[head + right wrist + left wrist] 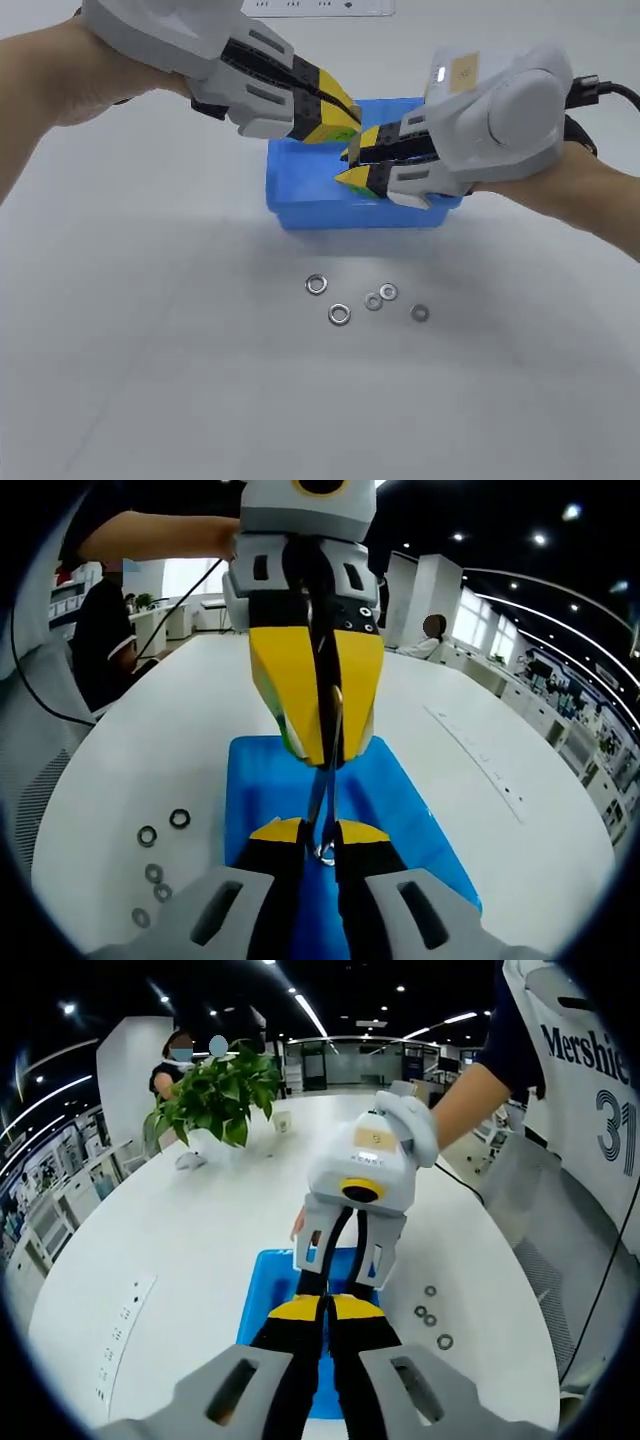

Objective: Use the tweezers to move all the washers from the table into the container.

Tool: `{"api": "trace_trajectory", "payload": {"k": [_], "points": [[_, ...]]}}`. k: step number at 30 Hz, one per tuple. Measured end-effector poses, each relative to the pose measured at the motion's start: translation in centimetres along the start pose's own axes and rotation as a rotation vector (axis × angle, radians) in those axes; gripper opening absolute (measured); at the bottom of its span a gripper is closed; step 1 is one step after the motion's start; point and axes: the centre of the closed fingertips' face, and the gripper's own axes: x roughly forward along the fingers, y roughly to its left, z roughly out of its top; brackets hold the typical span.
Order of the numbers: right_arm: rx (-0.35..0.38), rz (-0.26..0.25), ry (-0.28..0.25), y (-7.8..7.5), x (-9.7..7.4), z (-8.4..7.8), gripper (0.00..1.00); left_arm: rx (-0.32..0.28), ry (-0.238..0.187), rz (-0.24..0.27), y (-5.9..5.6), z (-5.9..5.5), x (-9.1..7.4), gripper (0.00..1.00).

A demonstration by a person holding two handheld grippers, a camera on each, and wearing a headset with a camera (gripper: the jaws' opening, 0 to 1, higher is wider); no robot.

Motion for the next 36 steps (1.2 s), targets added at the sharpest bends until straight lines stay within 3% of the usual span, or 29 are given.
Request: {"api": "trace_trajectory", "payload": {"k": [10, 18, 23, 28, 31, 36], "points": [[-0.03, 0.048, -0.005, 0.4, -0.2, -0.1, 0.12, 0.025, 0.012, -0.03, -0.3, 0.2, 0.2, 0.05], [-0.068, 0.026, 0.009, 0.1, 0.1, 0.3, 0.08, 0.035, 0.027, -0.018, -0.3, 0.4, -0.4, 0.05], [-0.07, 0.004, -0.003, -0.2, -0.3, 1.2, 0.08, 0.01, -0.007, 0.016, -0.4, 0.9, -1.3, 0.07], [-0.076, -0.018, -0.023, -0.1, -1.0, 2.6, 0.08, 0.028, -0.02, 0.051, -0.6, 1.3, -1.3, 0.08], [-0.078, -0.016, -0.034, 0.3, -1.4, 3.3, 0.07, 0.033, -0.066, 0.068, -0.9, 2.3, -1.5, 0.08], [-0.093, 0.007, -0.03, 1.1, -1.9, 3.7, 0.07, 0.048, -0.072, 0.063, -2.0, 2.7, -2.1, 0.08]]}}
